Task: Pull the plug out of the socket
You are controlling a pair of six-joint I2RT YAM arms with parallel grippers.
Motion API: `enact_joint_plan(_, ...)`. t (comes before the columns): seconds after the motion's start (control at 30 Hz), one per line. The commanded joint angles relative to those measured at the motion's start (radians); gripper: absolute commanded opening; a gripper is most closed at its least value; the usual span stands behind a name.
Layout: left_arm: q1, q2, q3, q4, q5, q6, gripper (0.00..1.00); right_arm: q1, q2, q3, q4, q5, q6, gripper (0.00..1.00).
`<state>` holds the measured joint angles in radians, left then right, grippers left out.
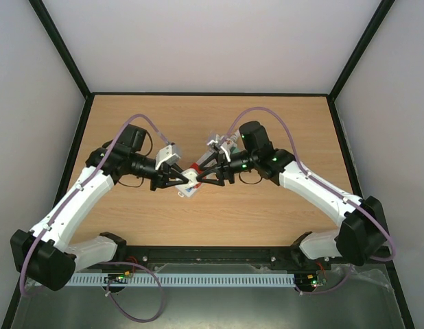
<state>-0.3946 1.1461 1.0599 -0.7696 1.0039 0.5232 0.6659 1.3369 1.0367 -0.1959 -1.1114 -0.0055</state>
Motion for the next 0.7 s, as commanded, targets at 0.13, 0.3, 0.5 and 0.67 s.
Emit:
enact_joint_plan(0.13, -0.007, -0.02, -0.017, 0.02, 0.044, -0.002, 0.09, 0.004, 0.026, 0.022, 0.08, -0.097, 0.071, 0.48)
enact_joint_plan(0.3, -0.007, -0.013, -0.023, 0.029, 0.058, -0.009, 0.09, 0.018, 0.031, 0.019, 0.093, -0.084, 0.077, 0.42)
enact_joint_plan(0.5, -0.007, -0.01, -0.025, 0.032, 0.059, -0.014, 0.09, 0.022, 0.033, 0.02, 0.091, -0.082, 0.073, 0.35)
enact_joint_plan(0.67, -0.006, -0.003, -0.027, 0.038, 0.057, -0.034, 0.18, 0.025, 0.03, 0.02, 0.084, -0.073, 0.069, 0.25)
